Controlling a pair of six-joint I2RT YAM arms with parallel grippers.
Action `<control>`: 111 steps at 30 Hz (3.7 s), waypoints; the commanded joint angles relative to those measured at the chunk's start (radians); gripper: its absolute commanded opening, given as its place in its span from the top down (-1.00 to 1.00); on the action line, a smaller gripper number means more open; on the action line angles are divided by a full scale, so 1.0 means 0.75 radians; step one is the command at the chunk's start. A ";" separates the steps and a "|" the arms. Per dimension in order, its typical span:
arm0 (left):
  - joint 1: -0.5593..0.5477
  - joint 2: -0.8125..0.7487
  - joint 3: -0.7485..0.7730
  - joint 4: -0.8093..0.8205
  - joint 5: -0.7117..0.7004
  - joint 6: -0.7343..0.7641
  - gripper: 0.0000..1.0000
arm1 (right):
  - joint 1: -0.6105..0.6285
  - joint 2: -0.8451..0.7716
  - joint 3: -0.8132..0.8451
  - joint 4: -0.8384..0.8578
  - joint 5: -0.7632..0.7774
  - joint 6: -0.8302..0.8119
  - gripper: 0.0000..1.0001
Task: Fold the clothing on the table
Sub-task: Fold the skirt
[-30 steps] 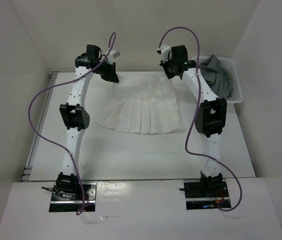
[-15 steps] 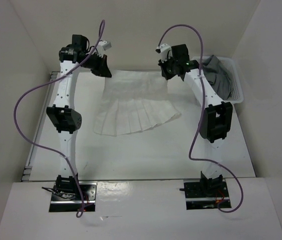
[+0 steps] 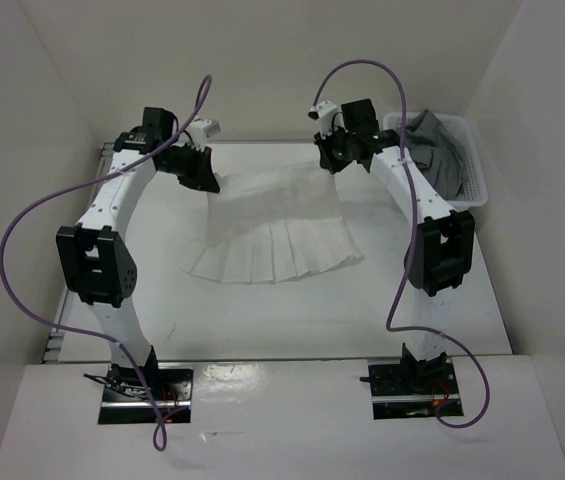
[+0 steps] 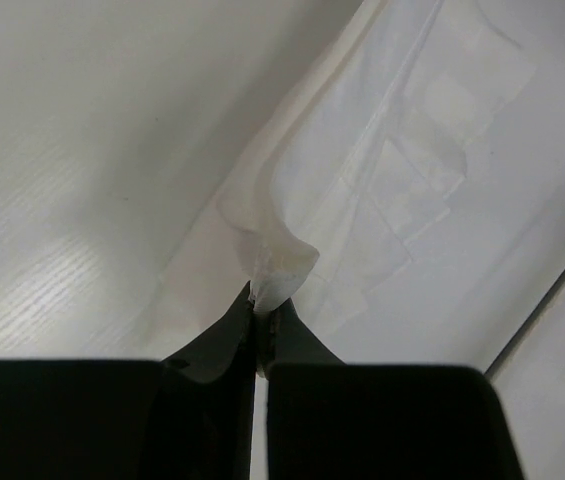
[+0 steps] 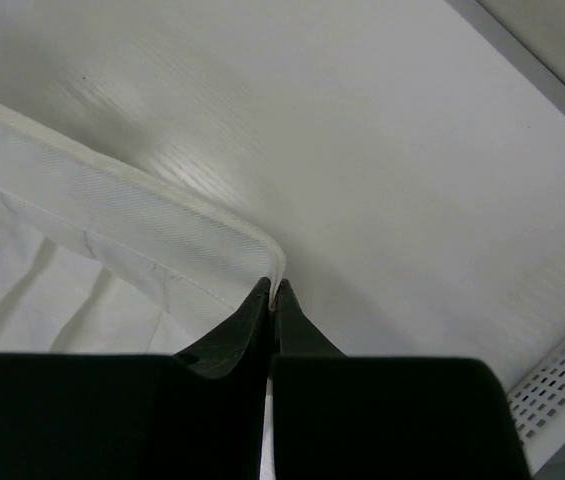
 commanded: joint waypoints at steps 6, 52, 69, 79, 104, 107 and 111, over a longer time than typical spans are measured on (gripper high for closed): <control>0.107 -0.113 -0.100 0.239 -0.144 -0.058 1.00 | -0.052 -0.087 0.001 0.002 0.166 -0.050 1.00; 0.095 -0.305 -0.238 0.413 -0.523 0.037 1.00 | 0.083 -0.300 -0.262 -0.058 0.239 -0.116 1.00; 0.068 -0.225 -0.282 0.546 -0.558 0.032 1.00 | 0.083 -0.281 -0.334 0.081 0.438 -0.073 1.00; 0.038 -0.401 -0.599 0.487 -0.600 0.188 1.00 | 0.097 -0.408 -0.399 -0.258 0.094 -0.238 1.00; 0.038 -0.410 -0.649 0.613 -1.006 0.058 1.00 | 0.265 -0.363 -0.549 -0.024 0.528 -0.143 1.00; 0.025 -0.391 -0.546 0.650 -1.048 -0.086 1.00 | 0.251 -0.339 -0.486 0.124 0.725 -0.063 1.00; 0.013 -0.440 -0.495 0.665 -1.099 -0.121 1.00 | 0.236 -0.379 -0.428 0.145 0.749 0.001 1.00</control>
